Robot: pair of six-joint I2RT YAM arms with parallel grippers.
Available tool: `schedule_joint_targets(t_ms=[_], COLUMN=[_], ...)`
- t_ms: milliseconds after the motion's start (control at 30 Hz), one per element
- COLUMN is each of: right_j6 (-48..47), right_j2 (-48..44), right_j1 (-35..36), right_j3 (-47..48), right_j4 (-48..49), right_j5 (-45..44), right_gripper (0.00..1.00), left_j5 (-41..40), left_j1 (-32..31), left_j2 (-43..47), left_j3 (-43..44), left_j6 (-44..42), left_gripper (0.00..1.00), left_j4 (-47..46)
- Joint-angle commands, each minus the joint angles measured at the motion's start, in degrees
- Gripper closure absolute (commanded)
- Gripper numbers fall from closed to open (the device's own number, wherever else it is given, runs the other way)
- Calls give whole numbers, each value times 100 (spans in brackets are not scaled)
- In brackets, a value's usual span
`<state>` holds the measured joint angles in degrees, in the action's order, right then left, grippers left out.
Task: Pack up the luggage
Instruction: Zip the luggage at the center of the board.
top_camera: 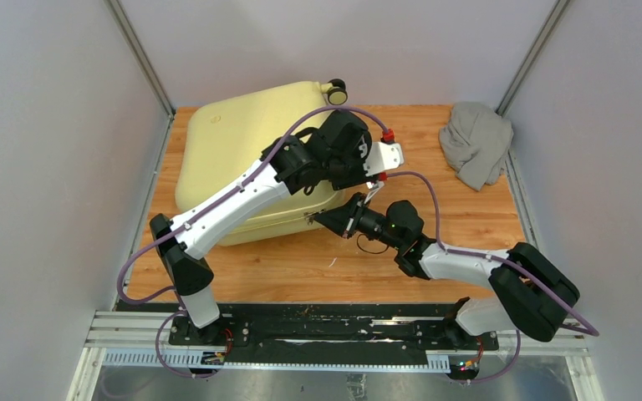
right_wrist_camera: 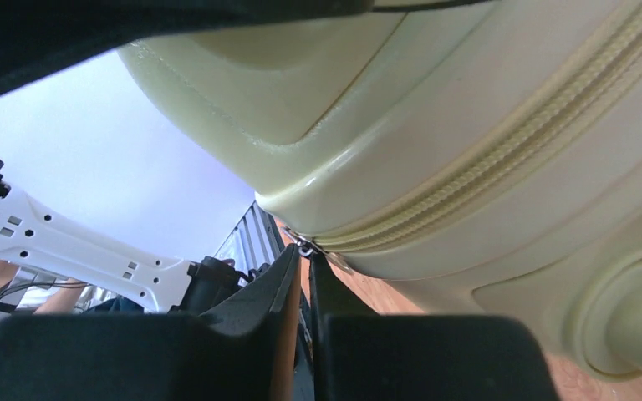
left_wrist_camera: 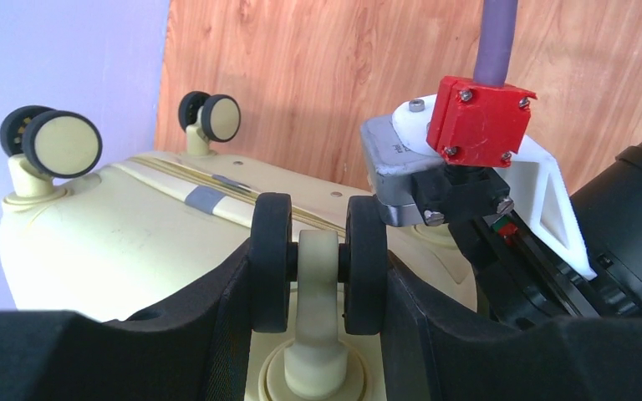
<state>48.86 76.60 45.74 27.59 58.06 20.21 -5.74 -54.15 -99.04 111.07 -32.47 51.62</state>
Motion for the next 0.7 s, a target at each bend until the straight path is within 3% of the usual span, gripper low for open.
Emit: schedule_joint_targets(t_ms=[0, 200, 367, 433, 667], right_j6=[-7, -95, -672, -754, -736], right_j2=[55, -579, -1882, -2149, -2056], right_j1=[102, -134, -273, -304, -320], right_j3=[110, -364, -643, -654, -299], right_j4=[-209, -404, -1900, -2085, -1974], right_j5=[120, -240, -938, -1037, -666], right_gripper=[89, 88, 86, 84, 86], left_j5=[231, 232, 220, 237, 233], left_j1=[-218, -219, -219, -219, -228], left_j2=[496, 722, 867, 886, 888], left_j3=[864, 578, 389, 362, 363], left_j6=[-56, -42, -68, -40, 23], left_gripper=[100, 100, 100, 100, 100], left_j4=[-2460, -2461, -2518, -2539, -2534])
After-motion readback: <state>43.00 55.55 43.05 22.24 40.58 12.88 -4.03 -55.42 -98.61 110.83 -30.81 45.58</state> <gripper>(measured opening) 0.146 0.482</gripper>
